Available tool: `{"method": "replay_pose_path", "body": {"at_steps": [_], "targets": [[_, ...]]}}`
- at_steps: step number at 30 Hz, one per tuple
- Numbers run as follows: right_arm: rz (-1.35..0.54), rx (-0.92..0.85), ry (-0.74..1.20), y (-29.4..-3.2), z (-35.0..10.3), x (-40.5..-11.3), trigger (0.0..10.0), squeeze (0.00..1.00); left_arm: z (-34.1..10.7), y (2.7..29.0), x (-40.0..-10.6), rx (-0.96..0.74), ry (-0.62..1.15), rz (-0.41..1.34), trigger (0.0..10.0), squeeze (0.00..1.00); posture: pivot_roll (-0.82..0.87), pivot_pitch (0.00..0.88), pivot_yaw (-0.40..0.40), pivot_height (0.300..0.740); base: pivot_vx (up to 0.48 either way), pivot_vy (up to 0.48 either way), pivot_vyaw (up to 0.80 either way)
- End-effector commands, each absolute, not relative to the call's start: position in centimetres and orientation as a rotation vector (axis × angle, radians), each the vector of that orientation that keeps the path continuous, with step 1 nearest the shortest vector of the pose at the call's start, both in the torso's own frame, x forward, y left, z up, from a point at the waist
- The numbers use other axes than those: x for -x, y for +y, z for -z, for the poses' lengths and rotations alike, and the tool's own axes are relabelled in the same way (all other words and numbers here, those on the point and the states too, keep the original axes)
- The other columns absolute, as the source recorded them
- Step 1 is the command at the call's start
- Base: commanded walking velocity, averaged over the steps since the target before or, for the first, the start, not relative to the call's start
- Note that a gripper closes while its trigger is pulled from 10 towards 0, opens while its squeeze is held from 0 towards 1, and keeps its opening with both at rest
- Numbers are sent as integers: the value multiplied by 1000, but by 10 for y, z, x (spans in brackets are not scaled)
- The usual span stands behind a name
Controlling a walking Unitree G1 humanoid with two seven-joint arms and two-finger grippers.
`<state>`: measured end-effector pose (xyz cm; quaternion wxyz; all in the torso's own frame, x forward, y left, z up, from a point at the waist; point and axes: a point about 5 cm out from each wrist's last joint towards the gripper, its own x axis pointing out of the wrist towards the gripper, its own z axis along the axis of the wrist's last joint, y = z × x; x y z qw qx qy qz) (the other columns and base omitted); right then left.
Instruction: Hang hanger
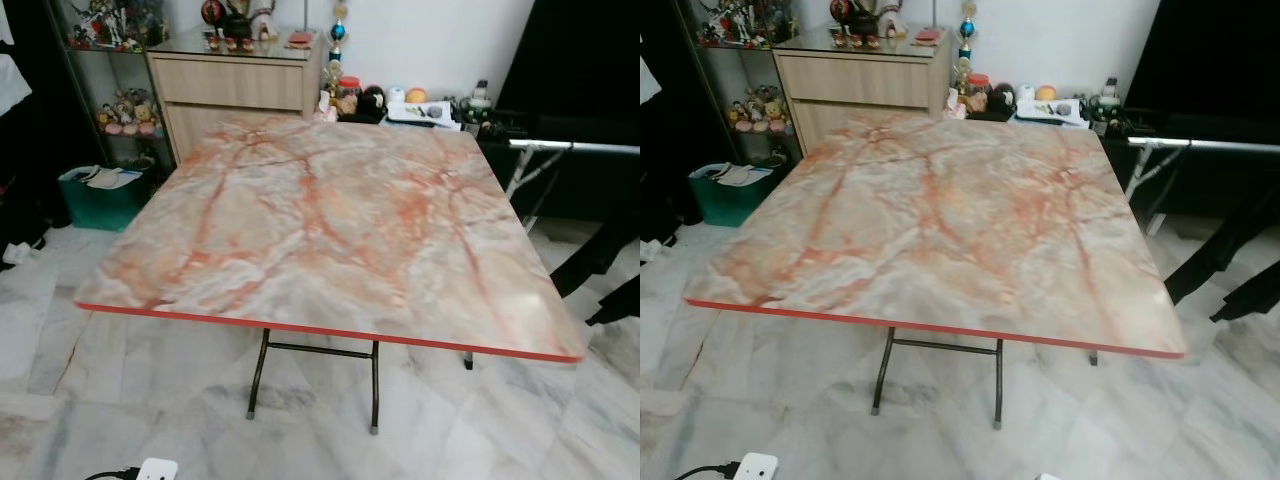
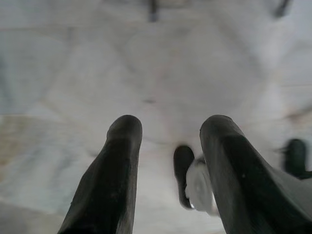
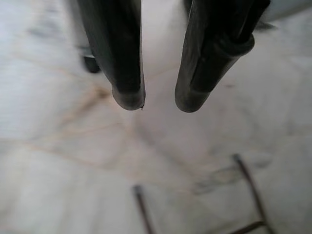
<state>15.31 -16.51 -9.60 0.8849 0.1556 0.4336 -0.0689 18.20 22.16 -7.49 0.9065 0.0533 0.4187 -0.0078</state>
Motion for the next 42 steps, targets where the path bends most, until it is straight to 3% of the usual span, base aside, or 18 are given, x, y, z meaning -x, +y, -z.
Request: {"method": "replay_pose_path", "body": {"at_steps": [1, 42], "targets": [[145, -332, 890, -162, 95, -156, 10000, 0, 76, 229, -176, -125, 887, 7, 10000, 0, 202, 0, 8, 740, 0, -480, 0], [167, -340, 885, -164, 95, -155, 10000, 0, 83, 228, -162, -102, 927, -1, 10000, 0, 182, 0, 5, 740, 0, -473, 0]]}}
